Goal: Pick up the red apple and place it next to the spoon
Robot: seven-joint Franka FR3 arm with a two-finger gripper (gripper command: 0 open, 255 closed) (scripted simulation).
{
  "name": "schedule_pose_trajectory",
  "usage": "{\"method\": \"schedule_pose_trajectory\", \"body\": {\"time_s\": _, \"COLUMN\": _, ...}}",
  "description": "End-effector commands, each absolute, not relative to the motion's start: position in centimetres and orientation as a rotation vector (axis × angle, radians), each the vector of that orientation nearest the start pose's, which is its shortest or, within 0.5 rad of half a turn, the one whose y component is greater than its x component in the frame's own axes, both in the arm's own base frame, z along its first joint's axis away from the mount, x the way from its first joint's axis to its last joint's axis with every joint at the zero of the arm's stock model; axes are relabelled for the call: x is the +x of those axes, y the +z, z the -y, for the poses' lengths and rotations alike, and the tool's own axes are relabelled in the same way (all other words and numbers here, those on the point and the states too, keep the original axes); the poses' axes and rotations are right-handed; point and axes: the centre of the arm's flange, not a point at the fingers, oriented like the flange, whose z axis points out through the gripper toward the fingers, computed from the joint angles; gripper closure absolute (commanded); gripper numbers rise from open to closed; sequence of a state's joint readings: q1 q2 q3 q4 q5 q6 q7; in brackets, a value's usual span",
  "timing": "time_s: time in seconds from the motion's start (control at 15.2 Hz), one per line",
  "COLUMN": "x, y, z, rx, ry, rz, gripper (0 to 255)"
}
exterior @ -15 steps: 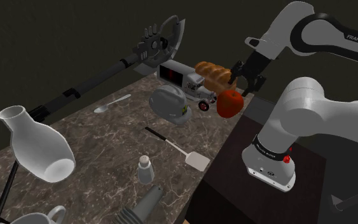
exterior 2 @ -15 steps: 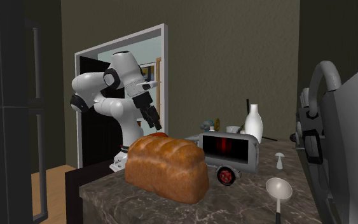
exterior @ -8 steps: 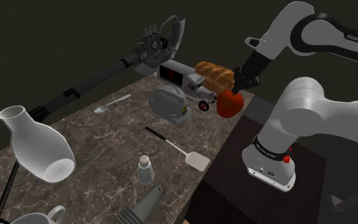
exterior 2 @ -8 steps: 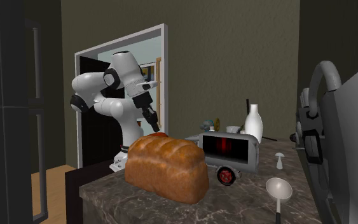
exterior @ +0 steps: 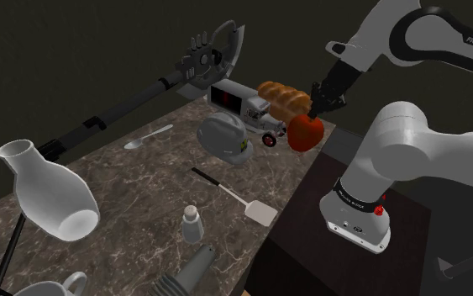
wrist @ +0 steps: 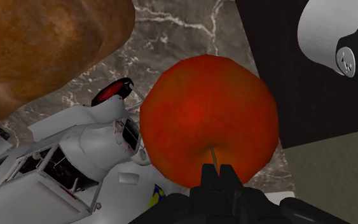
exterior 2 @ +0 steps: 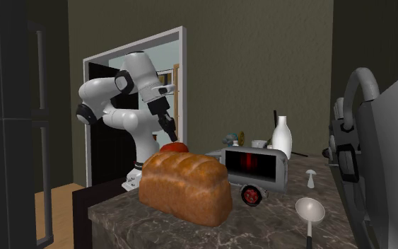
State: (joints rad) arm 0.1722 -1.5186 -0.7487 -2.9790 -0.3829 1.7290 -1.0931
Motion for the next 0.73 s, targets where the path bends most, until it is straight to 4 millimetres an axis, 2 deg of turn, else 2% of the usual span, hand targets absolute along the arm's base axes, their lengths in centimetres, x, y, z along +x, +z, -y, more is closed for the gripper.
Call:
{"method": "schedule_pose_trajectory", "body": {"time_s": 0.0, "x": 19.0, "y": 42.9, "z": 10.3, "rx": -2.428, "ry": -0.548, "rz": 1.552, "gripper": 255}}
{"method": "schedule_pose_trajectory", "body": {"time_s": 0.66, "x": 19.0, "y": 48.2, "z": 10.3, "rx": -2.428, "ry": -0.548, "rz": 1.552, "gripper": 255}}
